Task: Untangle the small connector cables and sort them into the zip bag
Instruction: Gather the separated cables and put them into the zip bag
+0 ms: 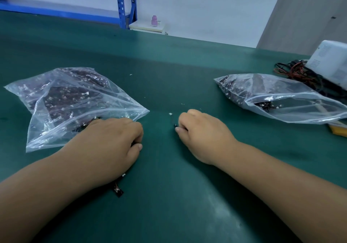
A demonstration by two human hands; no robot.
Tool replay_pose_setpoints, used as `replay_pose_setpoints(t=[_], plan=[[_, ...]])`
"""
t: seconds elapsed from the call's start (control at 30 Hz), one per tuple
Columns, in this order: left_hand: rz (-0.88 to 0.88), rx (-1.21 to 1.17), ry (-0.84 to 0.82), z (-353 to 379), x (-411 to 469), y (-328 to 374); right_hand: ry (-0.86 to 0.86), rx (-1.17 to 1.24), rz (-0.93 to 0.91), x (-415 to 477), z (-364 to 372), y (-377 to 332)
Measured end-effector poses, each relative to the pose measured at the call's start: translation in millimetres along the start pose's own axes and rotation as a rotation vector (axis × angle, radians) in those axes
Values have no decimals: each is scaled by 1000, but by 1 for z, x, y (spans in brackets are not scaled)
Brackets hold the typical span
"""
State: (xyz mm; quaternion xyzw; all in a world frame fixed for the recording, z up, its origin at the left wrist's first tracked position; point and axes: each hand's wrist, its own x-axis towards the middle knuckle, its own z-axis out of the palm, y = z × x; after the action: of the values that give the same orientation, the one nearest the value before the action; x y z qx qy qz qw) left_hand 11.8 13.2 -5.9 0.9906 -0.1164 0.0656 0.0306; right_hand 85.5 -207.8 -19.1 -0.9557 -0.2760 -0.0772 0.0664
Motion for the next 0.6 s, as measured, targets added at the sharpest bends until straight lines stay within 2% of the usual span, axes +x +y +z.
replay_pose_setpoints(t=[0.13,0.23,0.37,0.43,0.5,0.53,0.6], plan=[[8,-6,7,0,1,2,-4,-84,35,-5,-1,5],[14,-5,10,0,-1,2,70,-68,63,-8,1,3],[15,4,14,-1,-2,3,257,133,154,-13,0,10],[22,-1,32,-2,-2,5,368,439,321,-13,-7,13],[29,-26,53,-5,-3,8,425,1052,583,-10,-18,11],[36,-43,66,-6,-4,9,375,1392,691,-10,-22,10],[59,-84,123,-8,-7,13,121,1948,778,-14,-31,7]])
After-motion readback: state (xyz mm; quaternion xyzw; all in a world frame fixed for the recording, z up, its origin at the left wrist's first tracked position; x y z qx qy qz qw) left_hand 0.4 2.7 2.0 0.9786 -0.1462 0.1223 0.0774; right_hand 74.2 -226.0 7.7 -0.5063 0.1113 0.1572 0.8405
